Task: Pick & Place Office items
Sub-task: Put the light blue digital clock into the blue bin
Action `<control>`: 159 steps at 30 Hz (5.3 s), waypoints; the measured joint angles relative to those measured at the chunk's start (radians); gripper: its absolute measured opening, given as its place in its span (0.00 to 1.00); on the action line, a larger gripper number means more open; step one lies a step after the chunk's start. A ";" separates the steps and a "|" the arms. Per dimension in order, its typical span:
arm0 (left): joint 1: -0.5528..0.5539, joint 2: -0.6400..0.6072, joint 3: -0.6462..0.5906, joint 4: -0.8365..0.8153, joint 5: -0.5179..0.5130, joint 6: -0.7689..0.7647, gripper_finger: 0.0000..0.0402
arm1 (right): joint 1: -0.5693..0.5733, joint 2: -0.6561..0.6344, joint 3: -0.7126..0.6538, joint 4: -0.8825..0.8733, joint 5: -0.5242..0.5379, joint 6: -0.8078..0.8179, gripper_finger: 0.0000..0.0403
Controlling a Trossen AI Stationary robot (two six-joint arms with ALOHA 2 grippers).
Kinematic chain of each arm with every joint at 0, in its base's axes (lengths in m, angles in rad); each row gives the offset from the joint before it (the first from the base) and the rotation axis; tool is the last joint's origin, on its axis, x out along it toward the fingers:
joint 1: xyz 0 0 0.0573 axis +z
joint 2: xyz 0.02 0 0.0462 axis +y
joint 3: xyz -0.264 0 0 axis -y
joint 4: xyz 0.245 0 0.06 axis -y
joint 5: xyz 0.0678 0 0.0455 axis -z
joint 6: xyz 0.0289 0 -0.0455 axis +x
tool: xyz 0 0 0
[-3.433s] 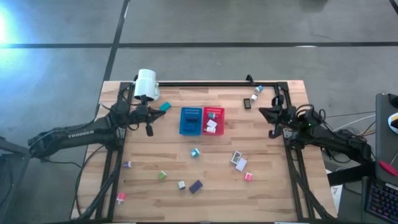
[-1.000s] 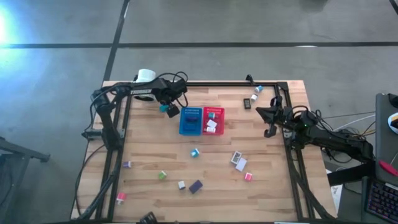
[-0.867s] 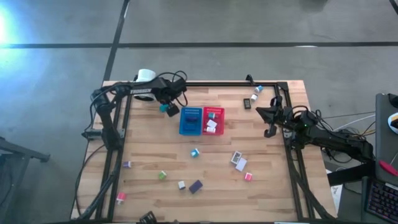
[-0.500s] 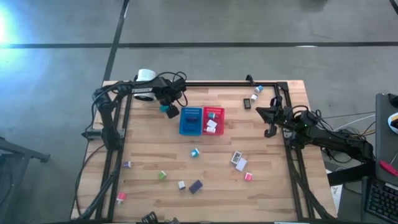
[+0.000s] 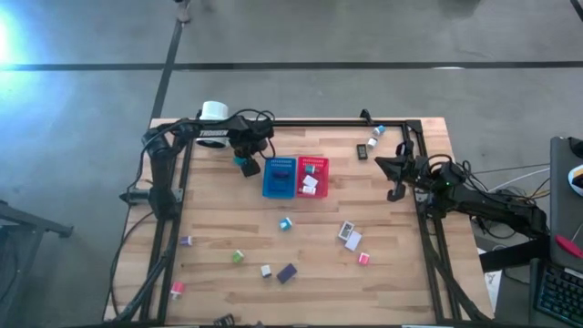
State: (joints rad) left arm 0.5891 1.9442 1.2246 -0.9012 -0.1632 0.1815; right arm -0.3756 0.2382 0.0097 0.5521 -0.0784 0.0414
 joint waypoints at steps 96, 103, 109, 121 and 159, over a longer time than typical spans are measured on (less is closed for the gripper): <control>-0.352 -0.542 -0.445 0.642 0.260 0.398 0.38 | 0.000 0.075 0.000 0.033 0.056 -0.135 0.02; -0.352 -0.583 -0.444 0.755 0.510 0.386 0.38 | 0.000 0.121 0.000 0.050 0.055 -0.141 0.02; -0.370 -0.666 -0.392 0.771 0.515 0.255 0.38 | 0.000 0.138 0.000 0.065 0.055 -0.087 0.02; -0.440 -1.148 -0.374 0.746 0.507 0.048 0.38 | 0.000 0.139 0.000 -0.094 0.045 0.061 0.02; -0.437 -1.850 -1.082 1.063 0.227 -0.049 0.38 | 0.000 0.137 0.000 -0.002 0.055 0.010 0.02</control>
State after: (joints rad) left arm 0.1524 0.0944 0.1429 0.1619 0.0637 0.1322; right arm -0.3756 0.3751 0.0093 0.5496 -0.0230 0.0516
